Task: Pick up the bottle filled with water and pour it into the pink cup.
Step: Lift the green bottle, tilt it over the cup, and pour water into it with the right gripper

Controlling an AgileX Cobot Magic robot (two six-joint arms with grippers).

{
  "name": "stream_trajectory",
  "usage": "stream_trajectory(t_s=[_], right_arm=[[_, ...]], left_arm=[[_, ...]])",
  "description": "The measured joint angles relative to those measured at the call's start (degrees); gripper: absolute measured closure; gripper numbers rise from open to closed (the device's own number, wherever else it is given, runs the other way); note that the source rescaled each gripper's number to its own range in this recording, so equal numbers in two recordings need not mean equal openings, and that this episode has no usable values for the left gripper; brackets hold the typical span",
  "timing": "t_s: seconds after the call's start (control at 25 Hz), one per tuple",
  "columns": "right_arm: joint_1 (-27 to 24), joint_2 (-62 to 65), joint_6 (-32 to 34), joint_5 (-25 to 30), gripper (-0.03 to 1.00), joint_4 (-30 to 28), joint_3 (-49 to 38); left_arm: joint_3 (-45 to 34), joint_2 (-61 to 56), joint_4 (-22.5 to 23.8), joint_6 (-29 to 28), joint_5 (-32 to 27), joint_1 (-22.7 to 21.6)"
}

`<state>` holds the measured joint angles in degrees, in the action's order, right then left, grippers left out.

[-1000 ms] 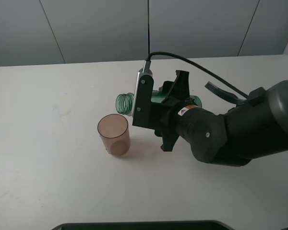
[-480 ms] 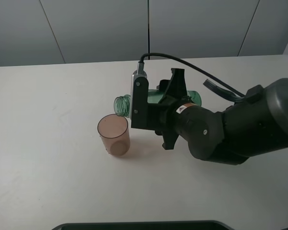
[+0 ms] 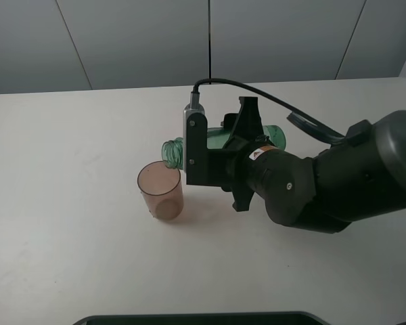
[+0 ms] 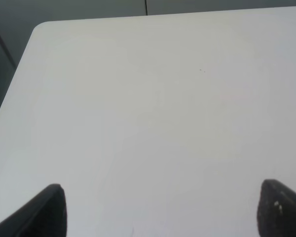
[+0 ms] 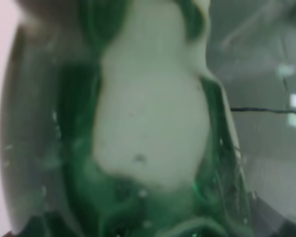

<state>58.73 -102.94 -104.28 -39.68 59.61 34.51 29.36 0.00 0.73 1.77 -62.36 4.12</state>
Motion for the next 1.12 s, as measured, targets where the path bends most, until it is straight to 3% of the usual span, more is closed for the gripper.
stream_trajectory(t_s=[1.12], right_arm=[[0.0, -0.09, -7.79, 0.55, 0.97, 2.75, 2.35]], left_arm=[[0.0, 0.0, 0.0, -0.11, 0.0, 0.0]])
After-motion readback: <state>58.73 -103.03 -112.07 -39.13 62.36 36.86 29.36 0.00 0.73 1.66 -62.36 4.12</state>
